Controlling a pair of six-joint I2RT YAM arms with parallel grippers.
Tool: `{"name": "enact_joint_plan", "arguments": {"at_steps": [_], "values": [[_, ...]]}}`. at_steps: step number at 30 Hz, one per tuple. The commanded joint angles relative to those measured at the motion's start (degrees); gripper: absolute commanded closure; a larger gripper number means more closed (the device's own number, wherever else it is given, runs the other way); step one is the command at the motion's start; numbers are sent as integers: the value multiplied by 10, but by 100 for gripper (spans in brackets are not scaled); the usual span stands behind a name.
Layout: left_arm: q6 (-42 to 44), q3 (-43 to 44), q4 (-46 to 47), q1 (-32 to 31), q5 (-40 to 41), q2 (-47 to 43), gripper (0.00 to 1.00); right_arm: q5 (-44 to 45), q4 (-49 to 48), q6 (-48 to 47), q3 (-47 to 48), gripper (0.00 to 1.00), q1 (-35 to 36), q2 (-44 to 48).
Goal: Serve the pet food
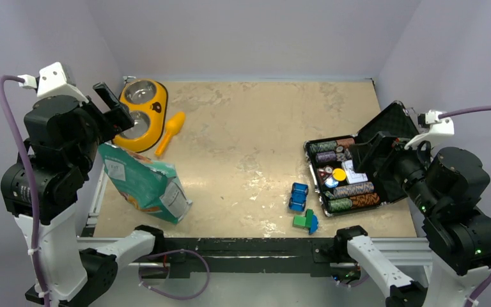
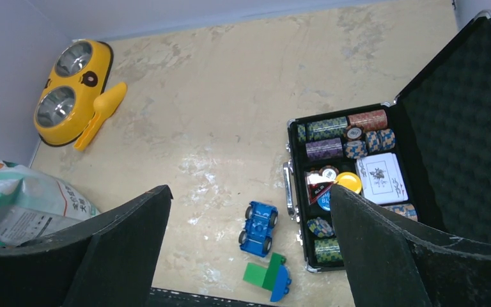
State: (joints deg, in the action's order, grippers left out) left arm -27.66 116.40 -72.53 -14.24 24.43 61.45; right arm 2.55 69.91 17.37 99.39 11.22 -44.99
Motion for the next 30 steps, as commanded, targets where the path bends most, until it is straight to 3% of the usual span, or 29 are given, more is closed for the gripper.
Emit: {"name": "enact_joint_plan", "arguments": {"at_steps": [1,5,16,23,30], "values": [[-22,54,-179,4,122,35,6,-20,-7,3,-5,1,-1,-6],[-47,89,-301,4,170,75,1,-23,-12,1,-12,1,-1,-8],[-195,-60,-301,6,68,19,2,-56,-17,-2,-21,1,-1,-16],[-218,-126,-301,6,111,-10,6,-52,-17,-8,-27,1,-1,-12],[-238,-162,-262,6,52,6,15,-92,-21,-14,-47,1,-1,-23]]}}
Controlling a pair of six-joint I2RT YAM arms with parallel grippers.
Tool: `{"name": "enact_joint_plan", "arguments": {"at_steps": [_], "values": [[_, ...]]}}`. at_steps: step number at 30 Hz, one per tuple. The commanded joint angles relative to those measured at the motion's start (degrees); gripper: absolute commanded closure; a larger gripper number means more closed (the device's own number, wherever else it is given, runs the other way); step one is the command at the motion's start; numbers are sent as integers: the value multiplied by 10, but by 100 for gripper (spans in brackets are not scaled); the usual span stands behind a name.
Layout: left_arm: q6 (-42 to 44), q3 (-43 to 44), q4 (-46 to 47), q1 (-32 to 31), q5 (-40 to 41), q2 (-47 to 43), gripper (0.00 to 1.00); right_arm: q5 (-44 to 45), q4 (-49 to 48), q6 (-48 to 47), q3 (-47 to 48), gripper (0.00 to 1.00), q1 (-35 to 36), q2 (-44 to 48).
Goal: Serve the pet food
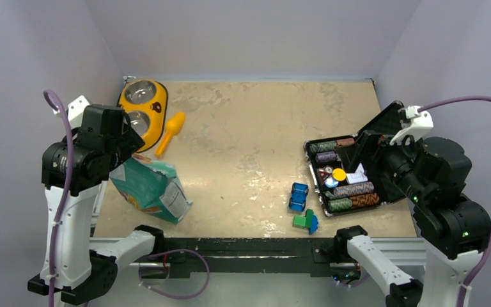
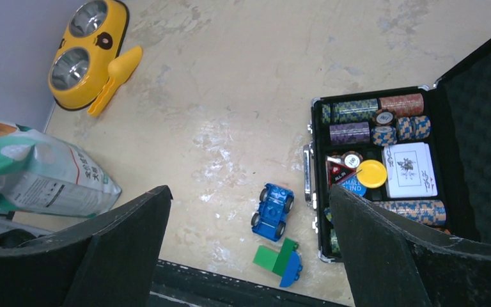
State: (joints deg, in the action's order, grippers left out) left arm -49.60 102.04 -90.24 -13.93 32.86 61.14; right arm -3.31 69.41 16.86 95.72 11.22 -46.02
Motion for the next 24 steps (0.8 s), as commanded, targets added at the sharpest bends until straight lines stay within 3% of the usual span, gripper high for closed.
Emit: {"name": "enact_joint_plan", "arguments": {"at_steps": [1,4,6,13,20,24], "values": [[-16,-26,-74,3,-45,5,21,-39,-16,-9,-14,1,-1,-14],[3,-53,-30,3,-93,-12,52,-64,-16,-11,-23,1,-1,-21],[18,-66,-7,3,-133,-21,98,-81,-15,-11,-29,1,-1,-27],[63,-62,99,2,-289,-43,100,-142,-33,-15,-47,1,14,-47],[-37,-107,242,-22,-519,-39,100,-147,-55,-2,-60,1,72,-79],[-45,-57,287,-99,-514,-8,100,-155,-72,16,-72,1,98,-84]]}}
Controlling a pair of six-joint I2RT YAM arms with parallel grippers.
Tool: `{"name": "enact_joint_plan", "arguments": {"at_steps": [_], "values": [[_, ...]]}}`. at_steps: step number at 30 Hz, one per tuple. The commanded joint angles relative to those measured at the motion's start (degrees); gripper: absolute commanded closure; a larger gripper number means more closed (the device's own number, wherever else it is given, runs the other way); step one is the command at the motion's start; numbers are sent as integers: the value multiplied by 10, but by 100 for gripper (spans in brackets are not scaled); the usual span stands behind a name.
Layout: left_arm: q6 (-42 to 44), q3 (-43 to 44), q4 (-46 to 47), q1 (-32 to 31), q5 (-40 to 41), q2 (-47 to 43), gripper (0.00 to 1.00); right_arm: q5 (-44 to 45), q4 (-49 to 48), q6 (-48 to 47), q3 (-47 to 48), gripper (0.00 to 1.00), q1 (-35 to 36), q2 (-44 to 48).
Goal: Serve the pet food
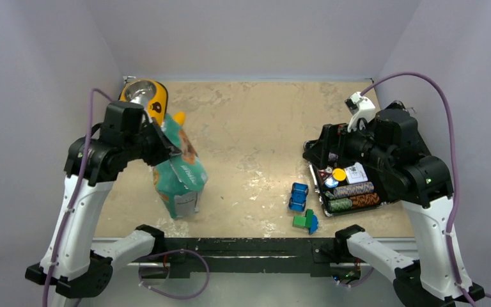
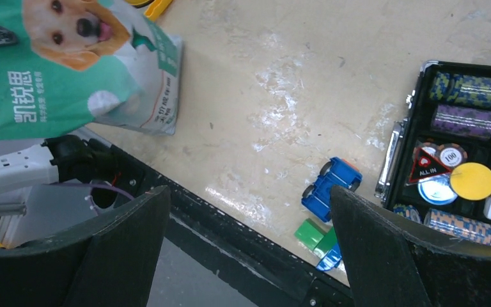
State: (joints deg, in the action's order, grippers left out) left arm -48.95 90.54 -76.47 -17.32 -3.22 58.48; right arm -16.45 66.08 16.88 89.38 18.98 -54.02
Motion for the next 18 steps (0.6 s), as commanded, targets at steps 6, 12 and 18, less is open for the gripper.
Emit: {"name": "enact_joint_plan", "arguments": {"at_steps": [6,12,18], "values": [[-65,85,197,-105,-172,60,100,-34,-61,42,-28,1,60,-16],[-93,91,293,-154,-201,116,100,-83,-115,94,-62,5,87,-38],[-88,174,301,-174,-204,183,100,-113,-146,99,-51,22,107,-76]]}}
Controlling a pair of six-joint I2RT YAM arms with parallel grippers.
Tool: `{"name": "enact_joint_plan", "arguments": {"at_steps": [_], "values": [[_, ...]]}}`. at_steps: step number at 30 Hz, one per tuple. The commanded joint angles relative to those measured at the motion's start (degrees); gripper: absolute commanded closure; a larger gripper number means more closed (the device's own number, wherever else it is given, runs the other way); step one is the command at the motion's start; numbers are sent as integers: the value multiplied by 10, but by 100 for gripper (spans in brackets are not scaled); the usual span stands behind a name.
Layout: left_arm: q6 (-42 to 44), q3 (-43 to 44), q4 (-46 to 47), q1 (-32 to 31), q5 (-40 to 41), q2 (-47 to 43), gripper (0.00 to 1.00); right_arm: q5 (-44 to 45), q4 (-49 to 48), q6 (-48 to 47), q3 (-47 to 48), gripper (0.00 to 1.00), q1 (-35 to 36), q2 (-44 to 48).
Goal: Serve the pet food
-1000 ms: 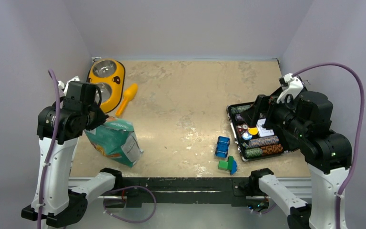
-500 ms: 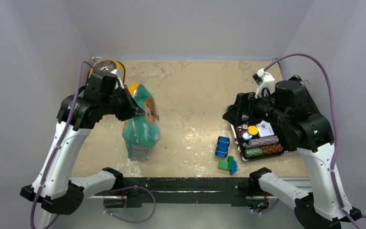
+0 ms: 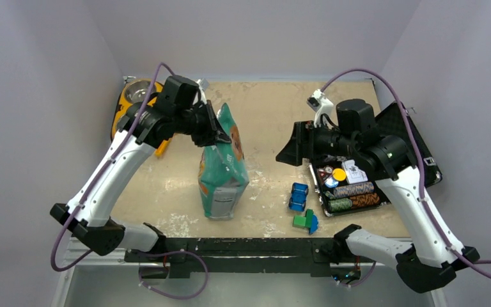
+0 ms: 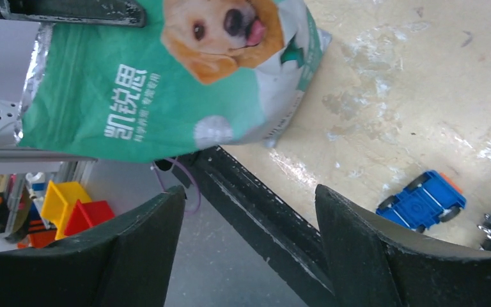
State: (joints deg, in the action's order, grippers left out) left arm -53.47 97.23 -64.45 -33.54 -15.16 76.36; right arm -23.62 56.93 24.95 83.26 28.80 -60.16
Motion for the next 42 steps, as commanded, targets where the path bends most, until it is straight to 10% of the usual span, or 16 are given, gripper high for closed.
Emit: {"name": "enact_joint_plan", "arguments": {"at_steps": [1,11,19,42], "values": [[-41,117,179,-12,-83,12,100,-48,-71,25,7,24,10,-18],[15,124,123,-11,-67,10,100,-98,-146,48,49,39,55,-106],[56,165,-39,-8,74,-5,58,-61,-123,-3,92,50,128,-144],[21,138,-69,-3,126,-18,66,47,-68,-88,128,59,224,-159]]}}
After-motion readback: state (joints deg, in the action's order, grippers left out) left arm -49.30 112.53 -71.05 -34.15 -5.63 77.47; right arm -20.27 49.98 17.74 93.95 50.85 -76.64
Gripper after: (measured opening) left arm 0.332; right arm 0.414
